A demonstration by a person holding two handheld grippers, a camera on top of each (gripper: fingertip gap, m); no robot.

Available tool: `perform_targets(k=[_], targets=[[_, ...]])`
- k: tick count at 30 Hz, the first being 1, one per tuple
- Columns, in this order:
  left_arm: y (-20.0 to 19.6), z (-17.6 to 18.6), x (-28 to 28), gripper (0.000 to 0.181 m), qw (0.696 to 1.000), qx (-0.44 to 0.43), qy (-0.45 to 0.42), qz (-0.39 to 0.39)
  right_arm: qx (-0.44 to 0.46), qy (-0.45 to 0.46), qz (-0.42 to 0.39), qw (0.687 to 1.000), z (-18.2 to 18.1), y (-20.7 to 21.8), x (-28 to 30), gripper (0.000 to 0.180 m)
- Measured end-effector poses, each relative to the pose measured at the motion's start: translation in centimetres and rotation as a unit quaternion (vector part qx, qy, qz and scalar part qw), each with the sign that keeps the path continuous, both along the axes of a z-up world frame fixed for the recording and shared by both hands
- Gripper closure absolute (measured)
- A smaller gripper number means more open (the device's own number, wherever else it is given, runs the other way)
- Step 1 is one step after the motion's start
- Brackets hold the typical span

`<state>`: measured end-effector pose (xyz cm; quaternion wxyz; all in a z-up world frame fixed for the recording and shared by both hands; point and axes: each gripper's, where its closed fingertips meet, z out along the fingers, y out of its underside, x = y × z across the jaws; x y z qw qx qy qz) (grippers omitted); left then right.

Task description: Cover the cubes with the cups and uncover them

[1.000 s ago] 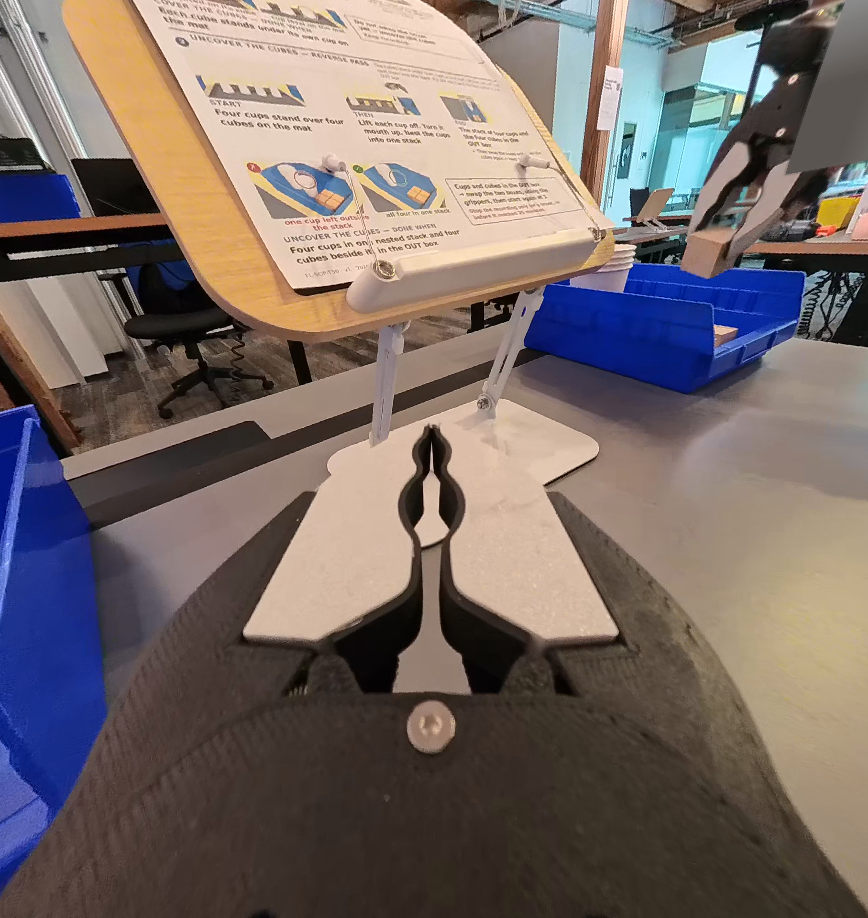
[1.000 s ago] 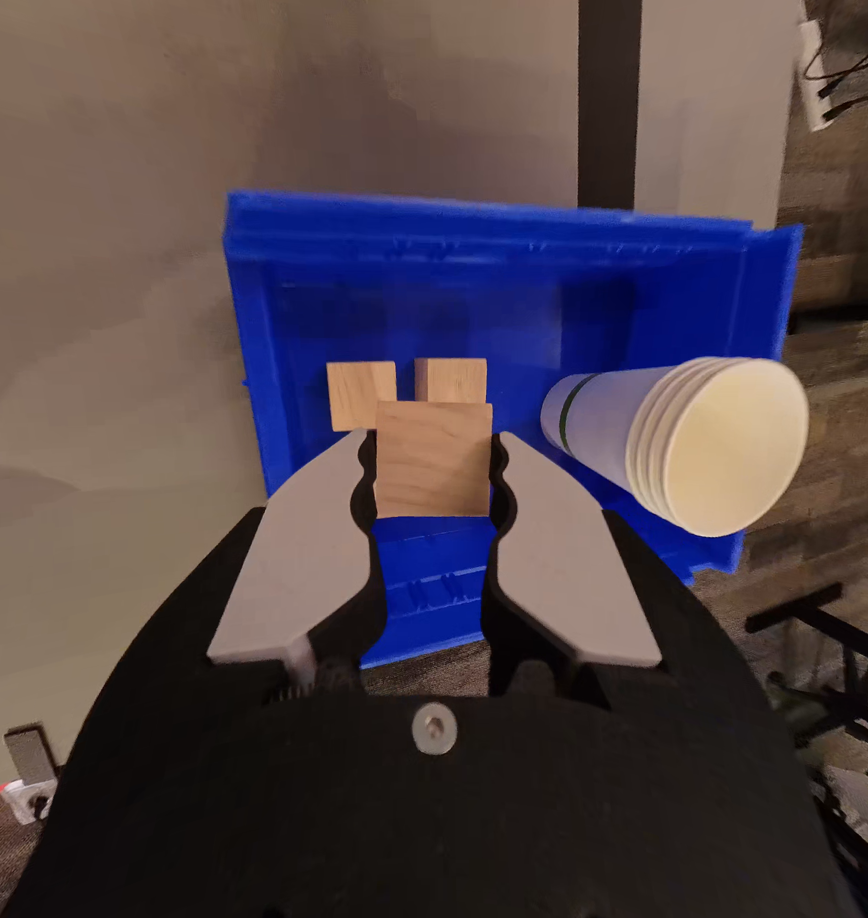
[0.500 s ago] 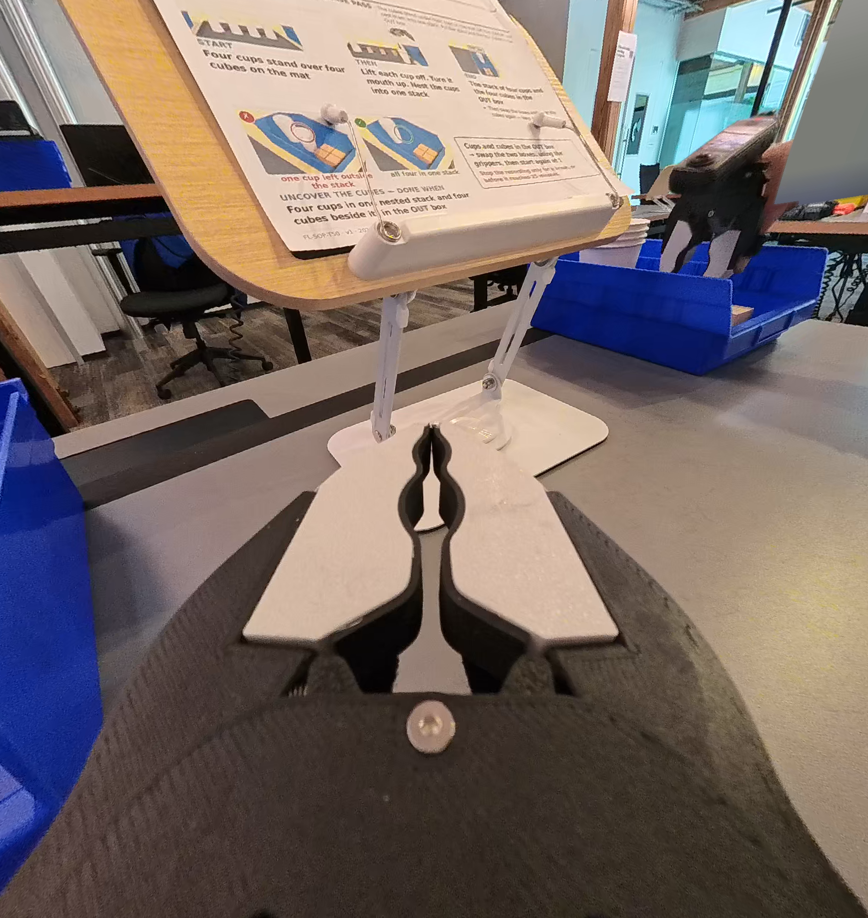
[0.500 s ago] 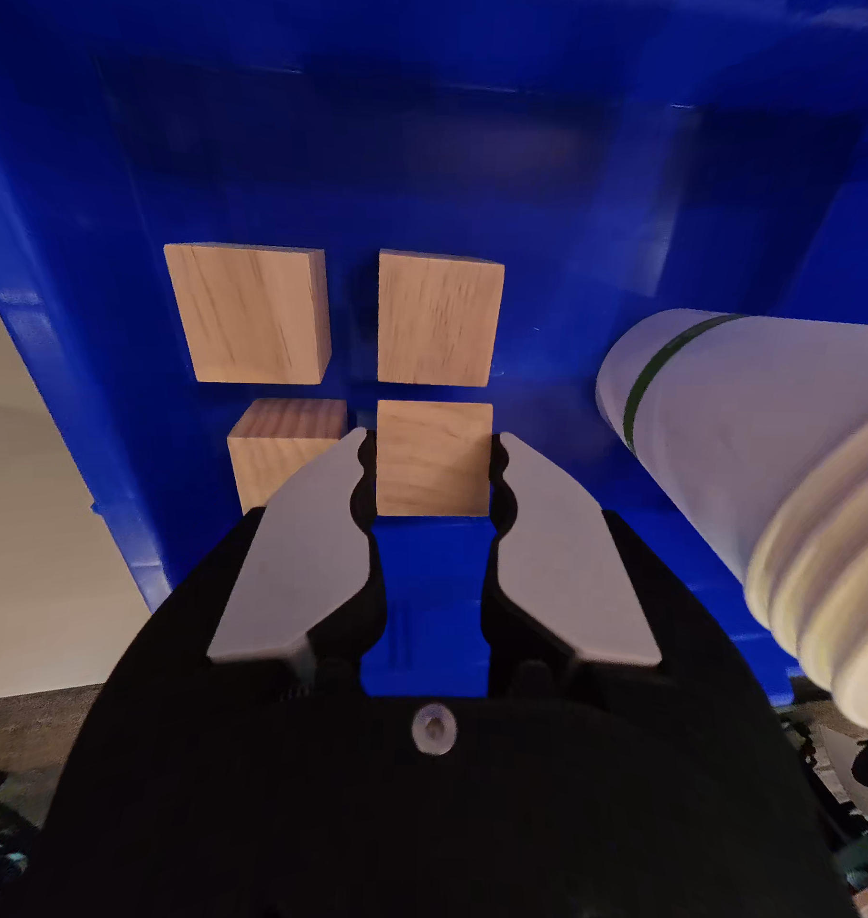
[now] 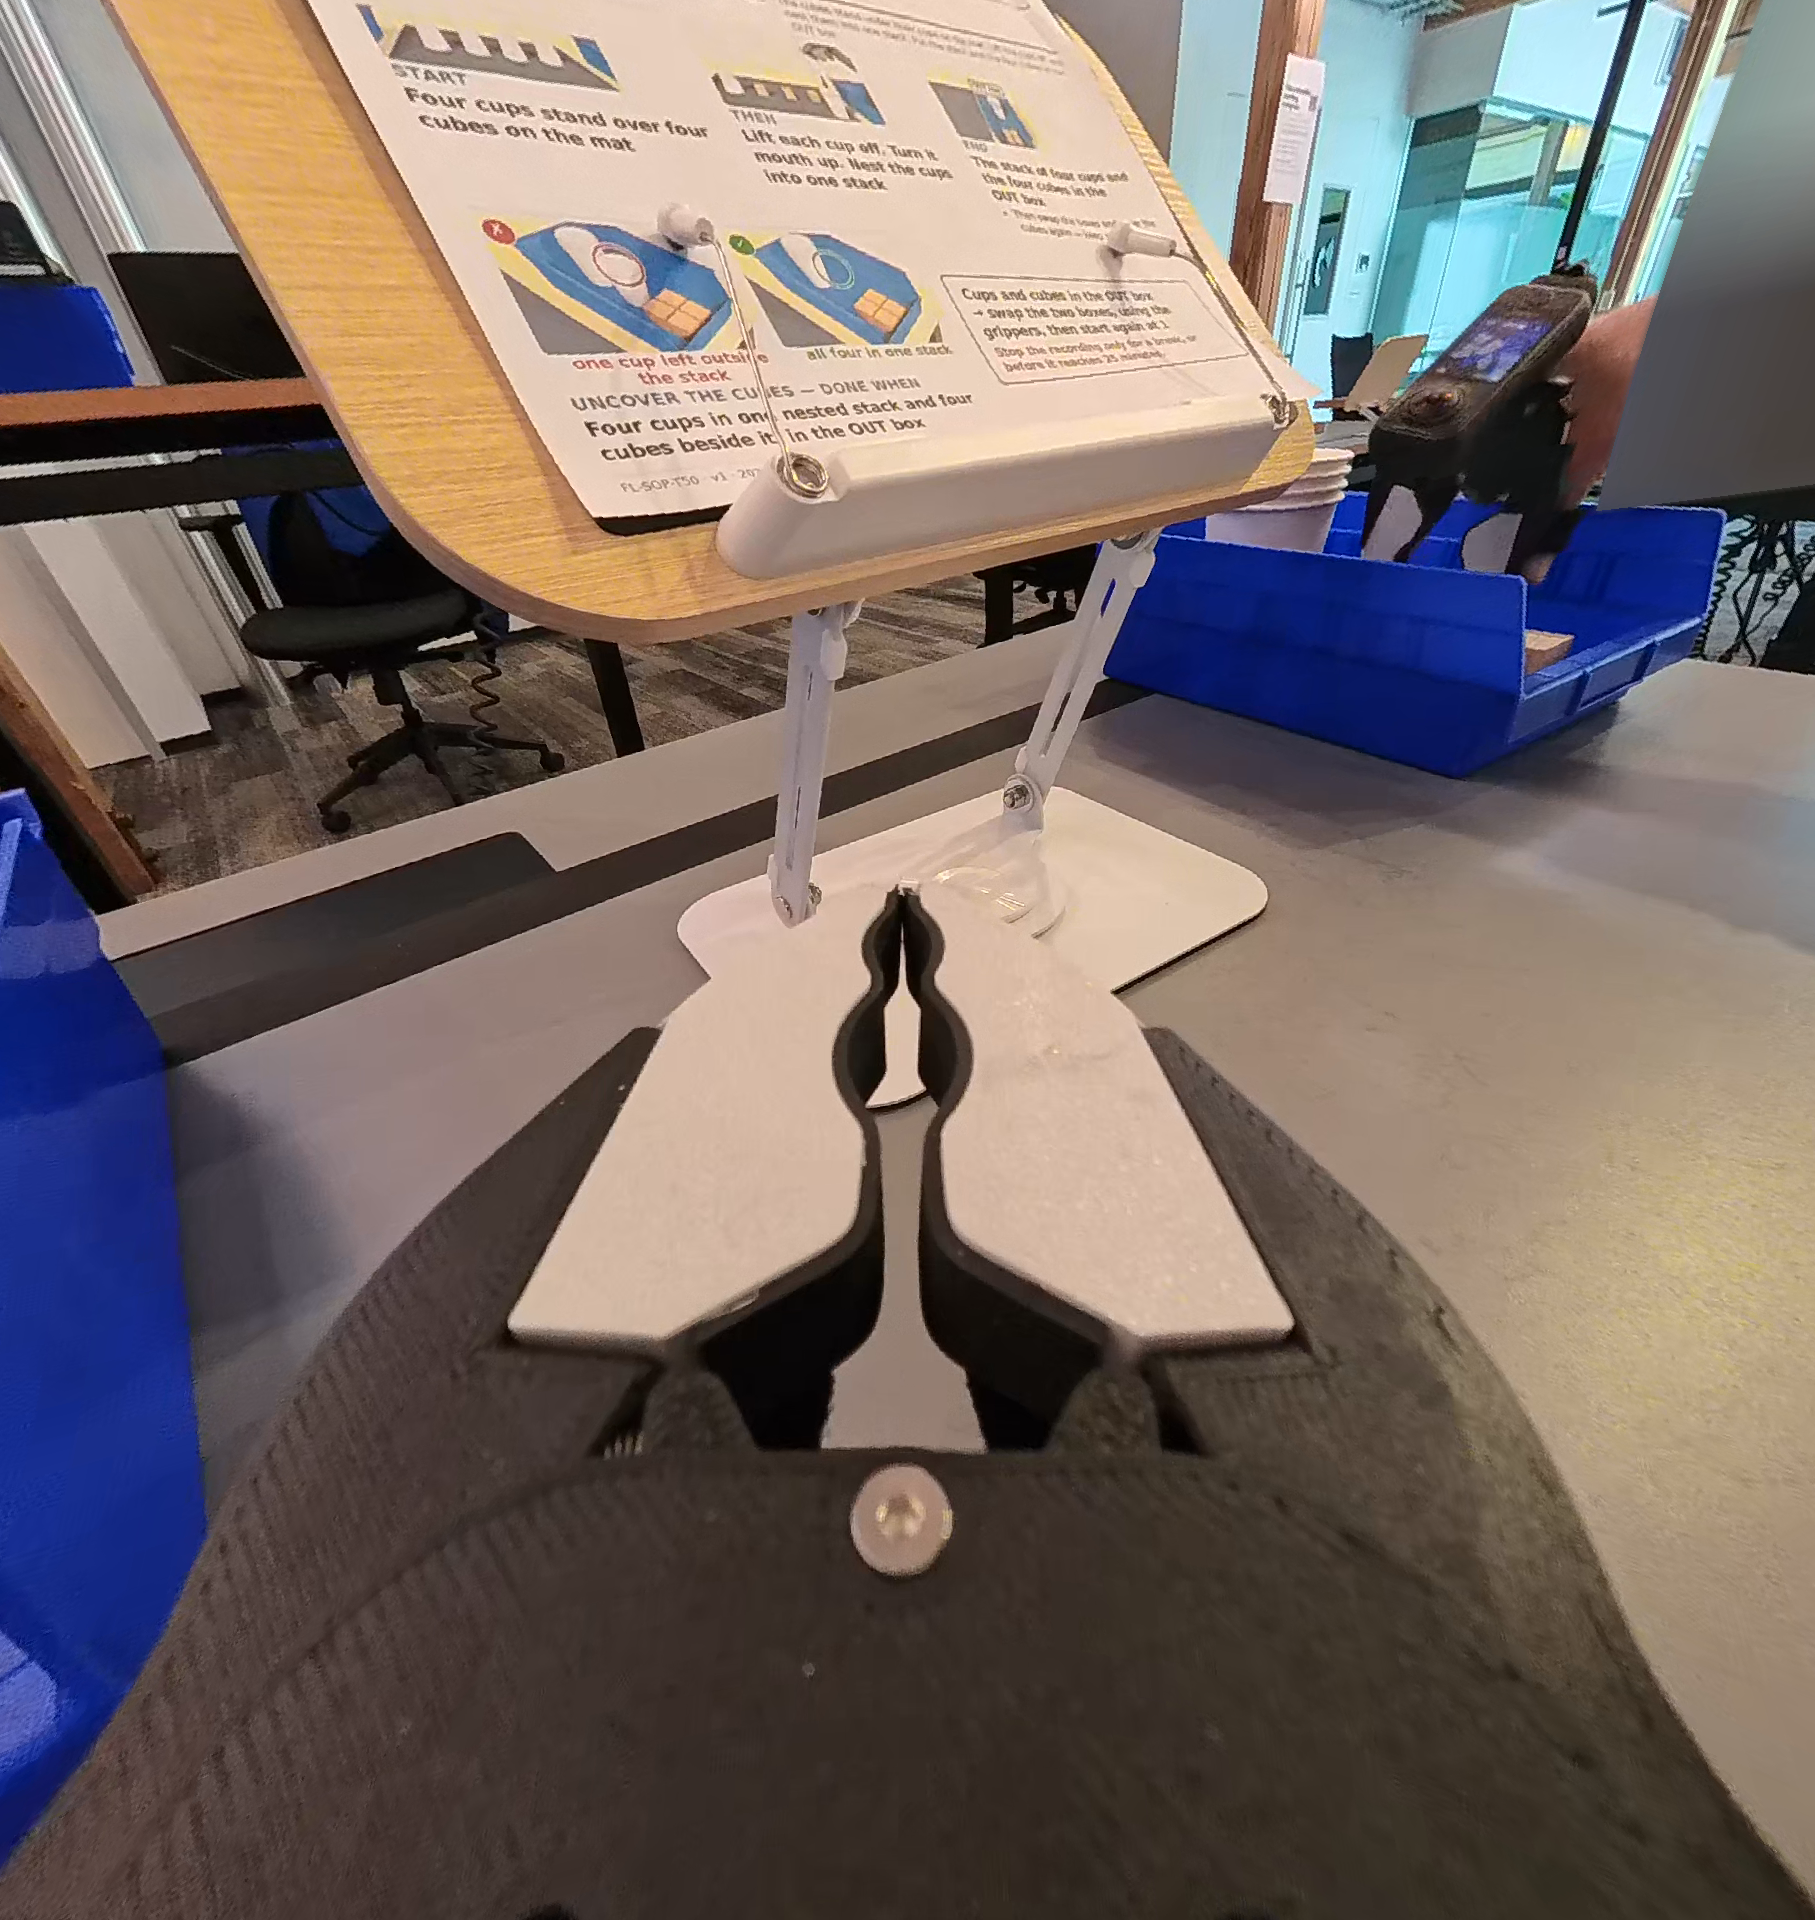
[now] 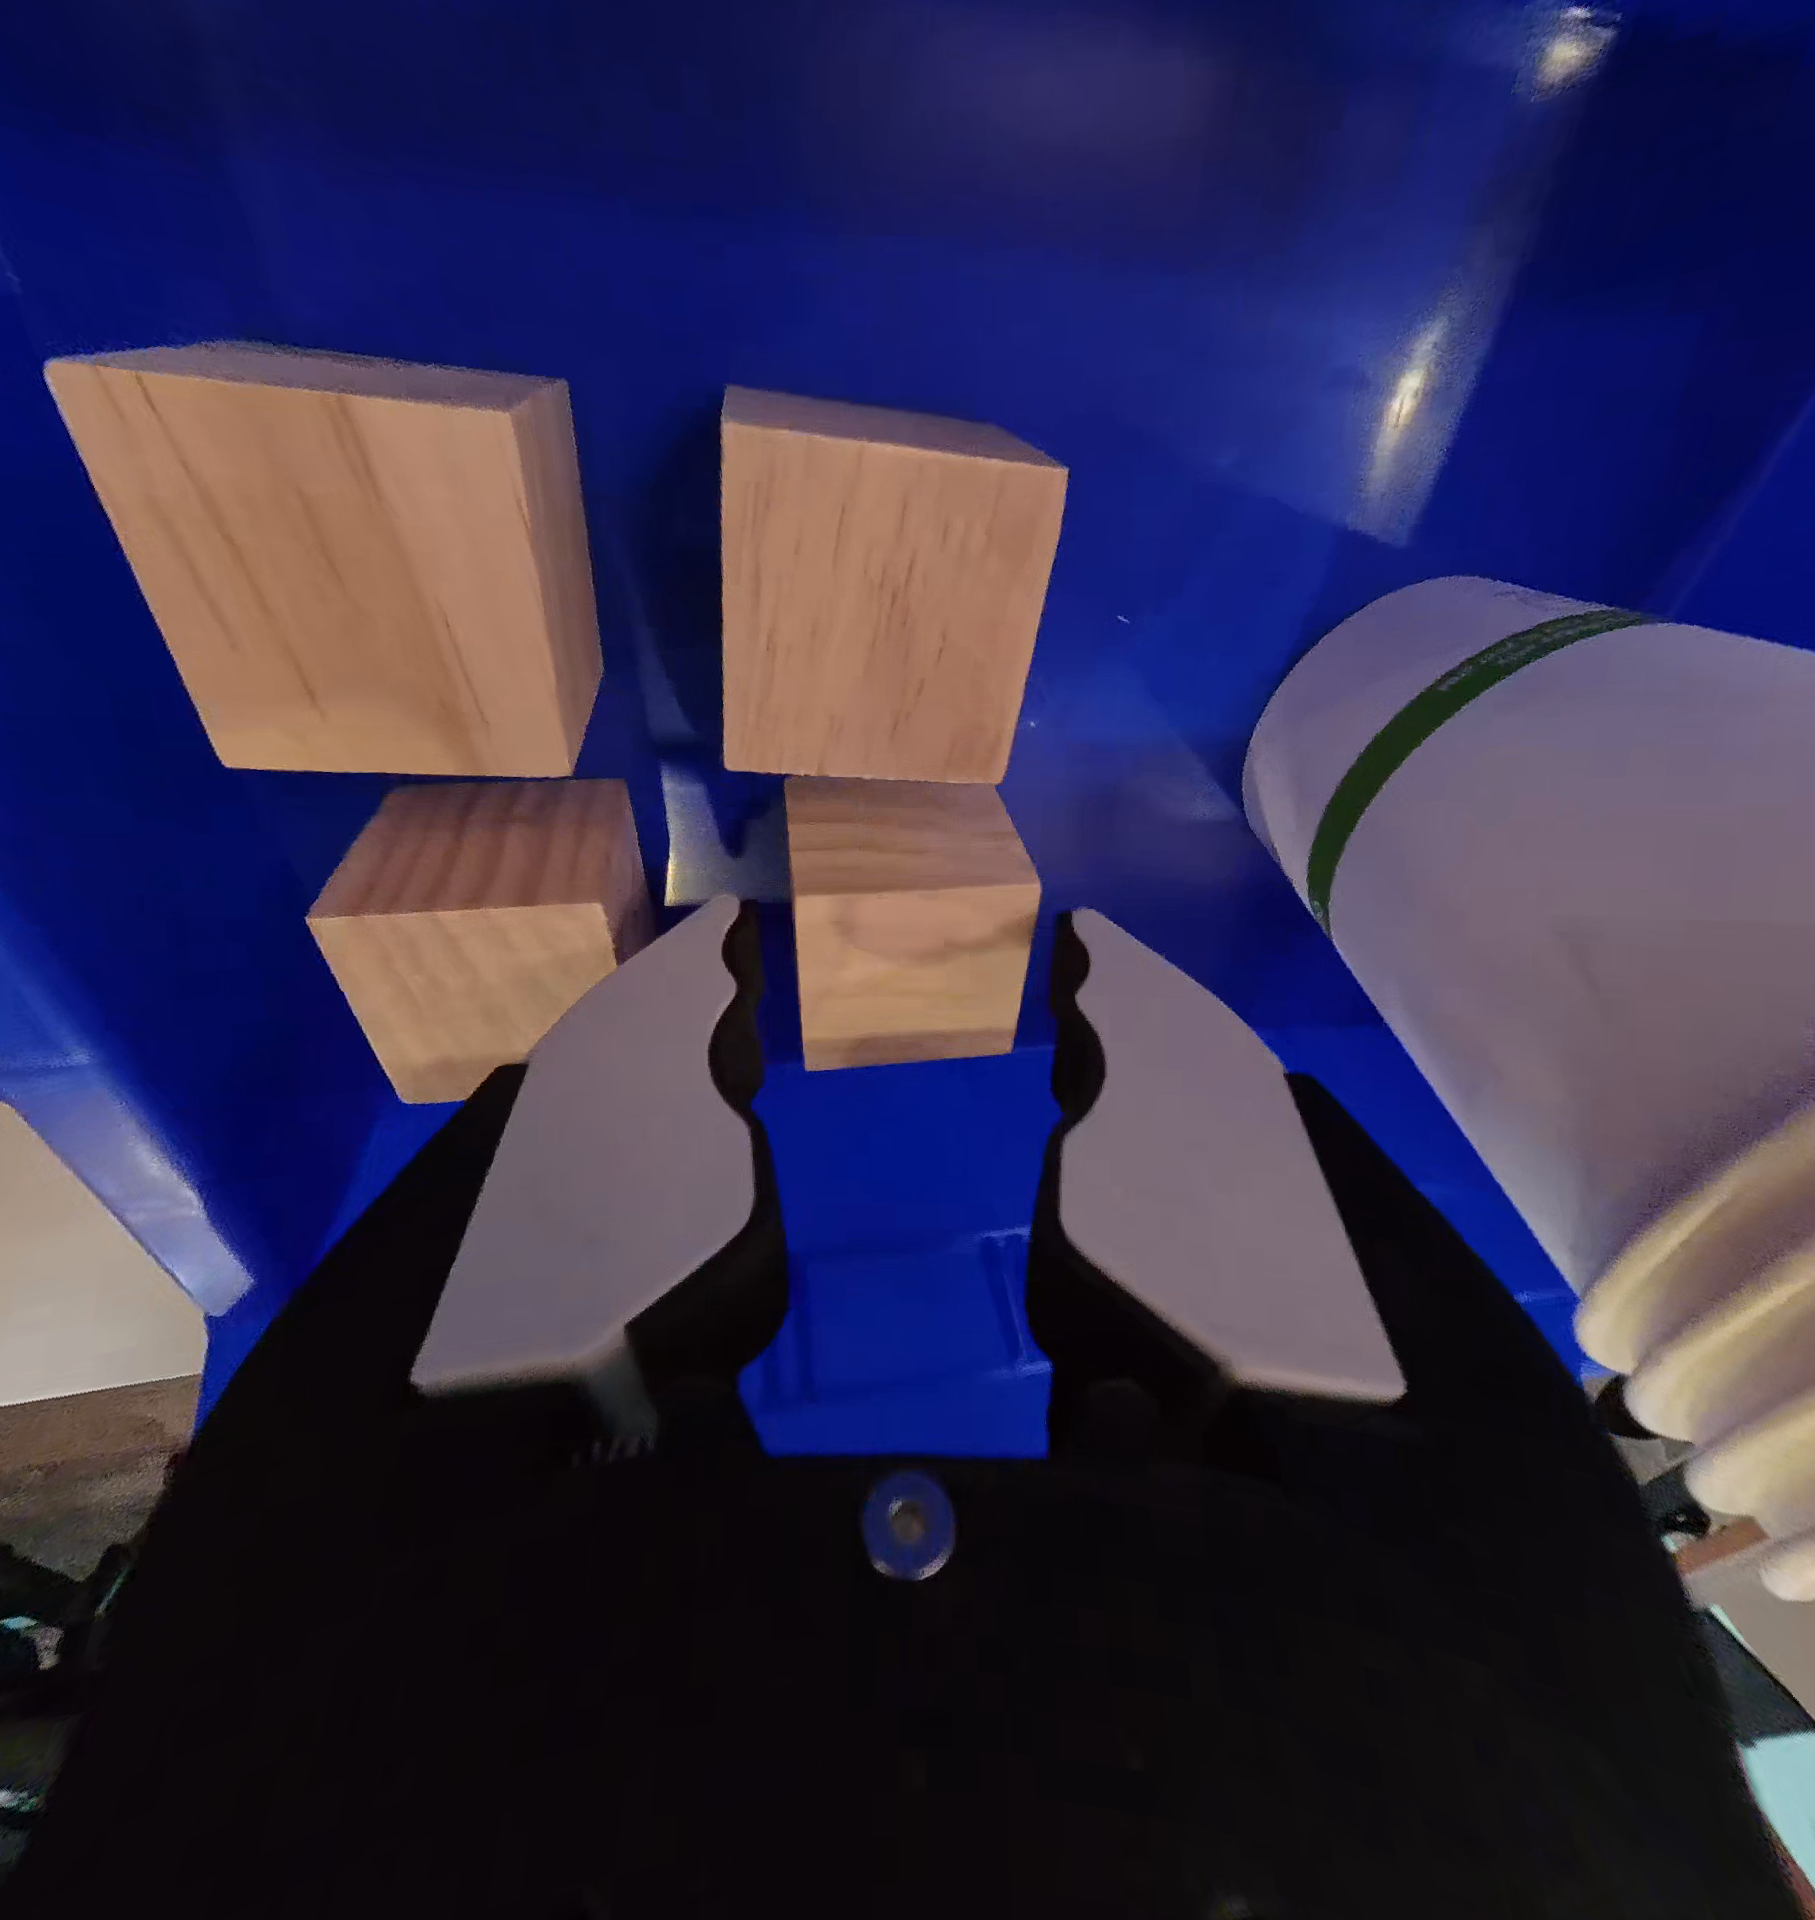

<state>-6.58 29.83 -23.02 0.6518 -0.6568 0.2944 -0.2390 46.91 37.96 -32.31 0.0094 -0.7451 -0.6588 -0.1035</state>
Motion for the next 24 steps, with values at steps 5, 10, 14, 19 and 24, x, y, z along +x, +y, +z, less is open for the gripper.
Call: perform_targets(k=[5, 10, 14, 19, 24], targets=[[0.1, -0.1, -0.2, 0.181, 1.0, -0.001, 0.0, 0.003, 0.036, 0.001, -0.01, 0.999, 2.7, 0.3, -0.4, 0.115], [0.1, 0.1, -0.2, 0.181, 1.0, 0.001, -0.002, 0.004, 0.119, 0.038, -0.015, 0.992, 8.3, -0.9, -2.0, 0.118], [-0.1, 0.4, -0.2, 0.181, 1.0, 0.006, -0.004, 0.003, 0.194, 0.078, -0.038, 0.977, 12.5, -4.0, -4.0, 0.121], [-0.3, 0.9, -0.2, 0.181, 1.0, 0.014, -0.008, 0.004, 0.247, 0.137, -0.06, 0.958, 13.9, -9.8, -7.9, 0.125], [-0.5, 1.2, 0.0, 0.181, 1.0, 0.02, -0.006, 0.002, 0.283, 0.205, -0.026, 0.937, 12.1, -14.9, -13.2, 0.143]])
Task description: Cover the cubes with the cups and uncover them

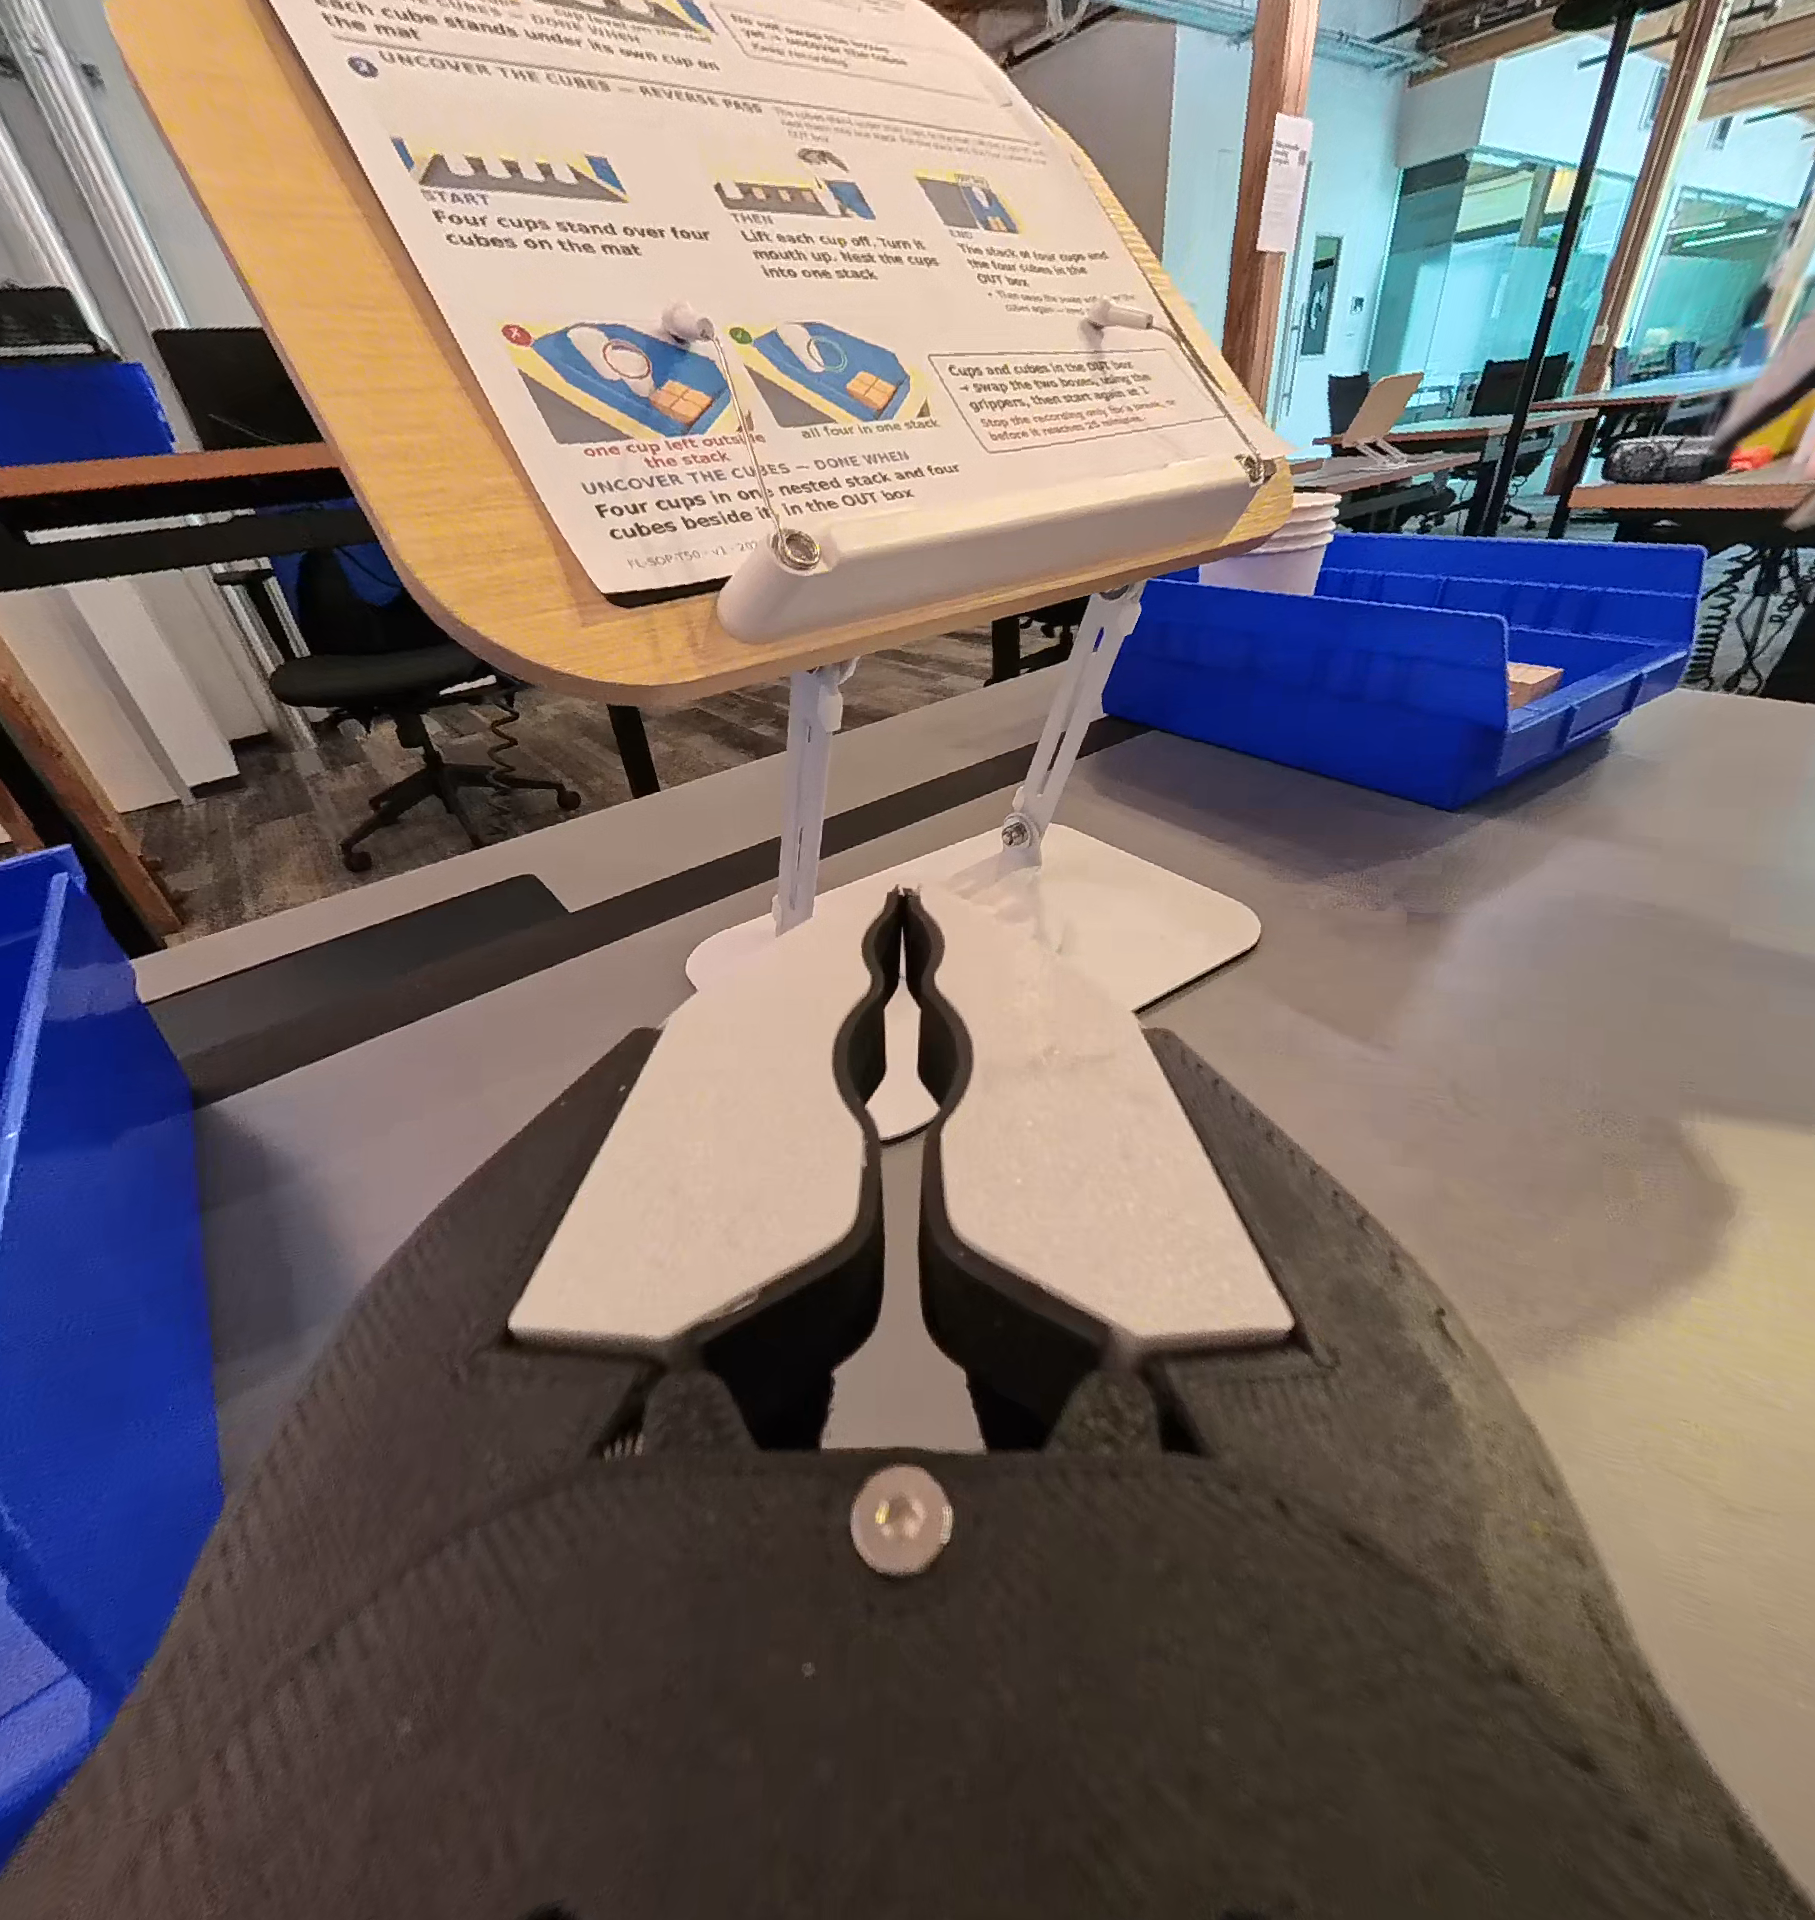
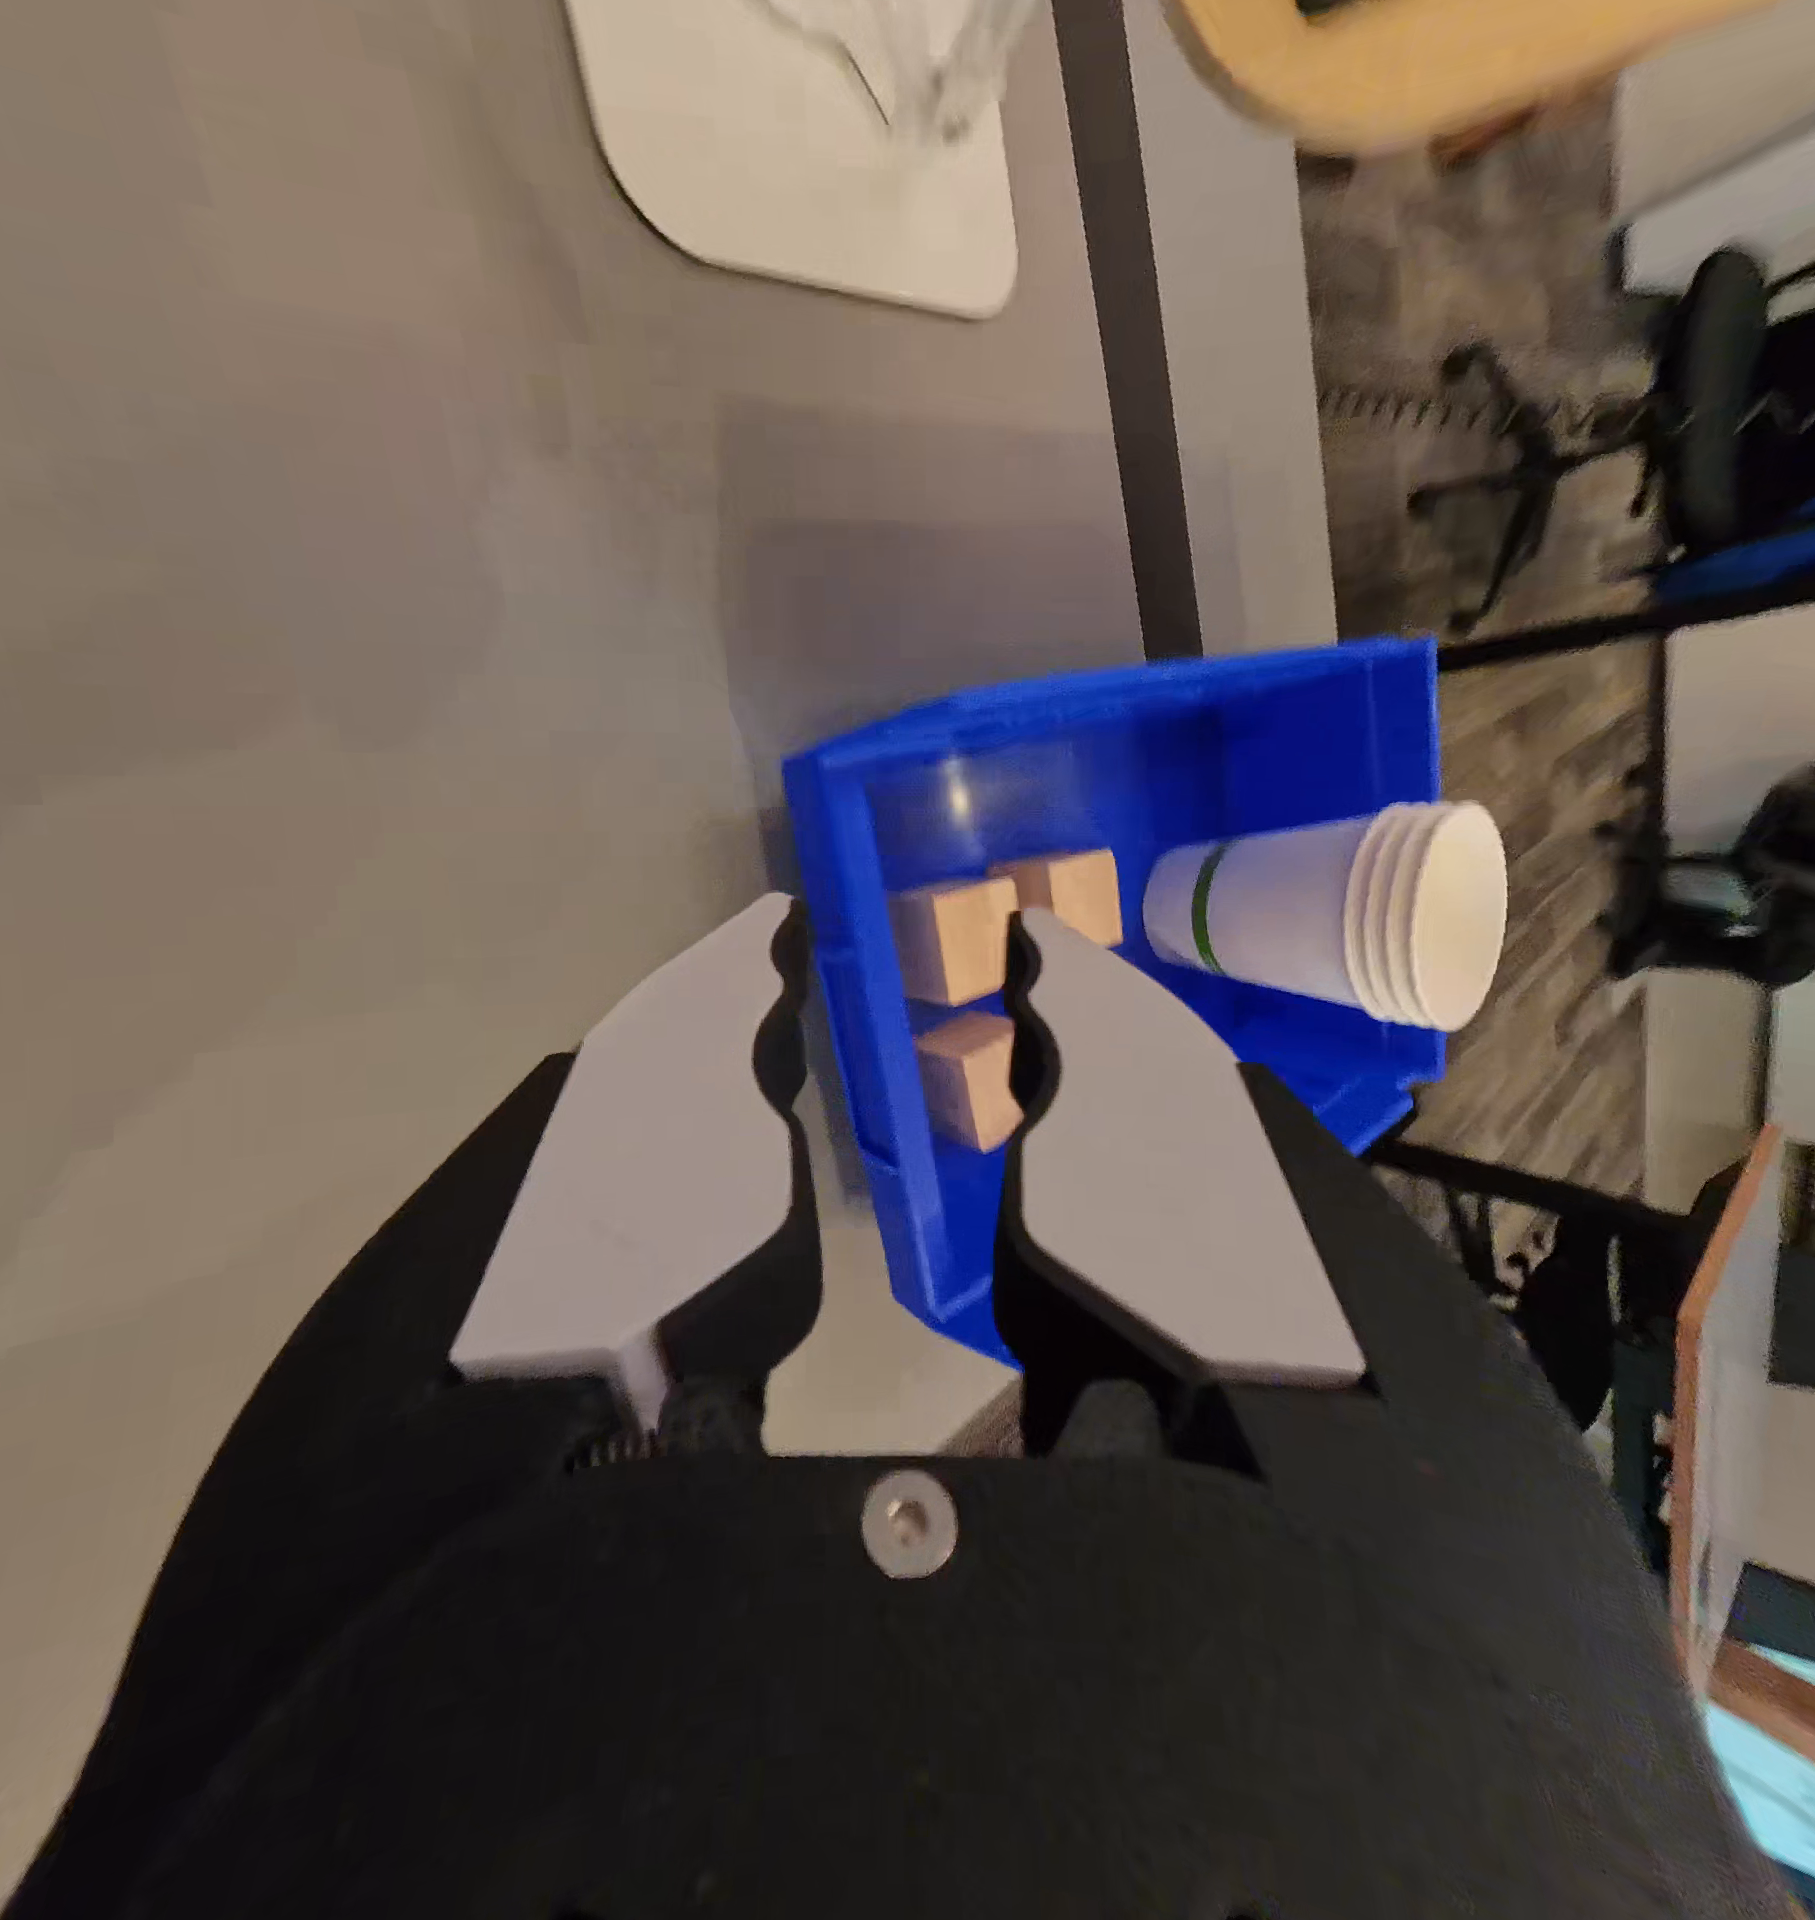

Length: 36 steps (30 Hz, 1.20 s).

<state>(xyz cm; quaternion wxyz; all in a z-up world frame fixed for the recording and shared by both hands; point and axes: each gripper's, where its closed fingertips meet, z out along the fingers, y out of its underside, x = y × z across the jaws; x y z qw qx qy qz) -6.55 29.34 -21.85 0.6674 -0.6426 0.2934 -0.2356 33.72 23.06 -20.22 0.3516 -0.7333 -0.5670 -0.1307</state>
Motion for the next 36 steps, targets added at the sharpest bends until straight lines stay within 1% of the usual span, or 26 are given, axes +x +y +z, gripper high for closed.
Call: perform_targets(k=[2, 3, 6, 9, 12, 16, 20, 22, 24, 28, 31, 32, 33, 34, 35, 36], targets=[[0.0, 0.0, 0.1, 0.181, 1.0, 0.0, 0.0, 0.0, 0.009, 0.007, 0.009, 1.0, -1.4, -1.4, -1.7, 0.157], [-0.1, 0.1, 0.1, 0.181, 1.0, 0.001, -0.002, -0.002, 0.008, 0.011, 0.01, 1.0, -2.1, -2.0, -2.5, 0.167], [-0.2, 0.2, 0.1, 0.181, 1.0, 0.003, -0.004, -0.002, 0.001, 0.041, 0.013, 0.999, -3.7, -3.2, -5.3, 0.18], [-0.2, 0.4, 0.2, 0.181, 1.0, 0.007, -0.006, -0.001, 0.009, 0.093, 0.0, 0.996, -4.0, -3.4, -7.9, 0.18], [0.1, 0.4, 0.3, 0.181, 1.0, 0.009, -0.003, 0.01, 0.044, 0.148, -0.03, 0.988, -3.4, -2.6, -10.2, 0.18], [0.9, 0.1, 0.4, 0.181, 0.999, -0.006, -0.006, 0.034, 0.093, 0.233, -0.098, 0.963, -2.2, -0.7, -12.2, 0.18], [0.9, -0.4, 1.7, 0.181, 0.999, -0.024, -0.007, 0.032, 0.106, 0.29, -0.131, 0.942, -2.3, 0.6, -13.4, 0.18], [1.2, -0.9, 2.1, 0.181, 0.998, -0.043, 0.002, 0.055, 0.104, 0.323, -0.149, 0.929, -2.3, 1.1, -13.6, 0.18], [1.1, -1.1, 3.0, 0.181, 0.997, -0.048, 0.003, 0.053, 0.106, 0.34, -0.168, 0.919, -2.6, 1.5, -13.5, 0.18], [0.8, -1.0, 4.4, 0.181, 0.998, -0.038, 0.01, 0.059, 0.13, 0.346, -0.198, 0.908, -3.2, 2.1, -12.6, 0.18], [0.7, -1.2, 5.0, 0.181, 0.997, -0.038, 0.014, 0.072, 0.141, 0.341, -0.223, 0.902, -3.8, 2.4, -11.8, 0.171], [0.7, -1.0, 5.1, 0.179, 0.996, -0.035, 0.009, 0.078, 0.148, 0.341, -0.235, 0.898, -3.9, 2.6, -11.3, 0.164], [0.7, -0.9, 5.1, 0.176, 0.996, -0.033, 0.008, 0.086, 0.155, 0.343, -0.249, 0.893, -4.1, 2.9, -10.8, 0.154], [0.9, -1.0, 5.0, 0.171, 0.995, -0.033, 0.011, 0.098, 0.161, 0.345, -0.263, 0.887, -4.3, 3.2, -10.3, 0.141], [1.1, -1.1, 4.9, 0.163, 0.993, -0.034, 0.011, 0.109, 0.166, 0.343, -0.273, 0.883, -4.5, 3.4, -9.9, 0.128], [1.3, -1.2, 4.9, 0.154, 0.992, -0.036, 0.009, 0.119, 0.172, 0.339, -0.282, 0.881, -4.7, 3.6, -9.6, 0.12]])
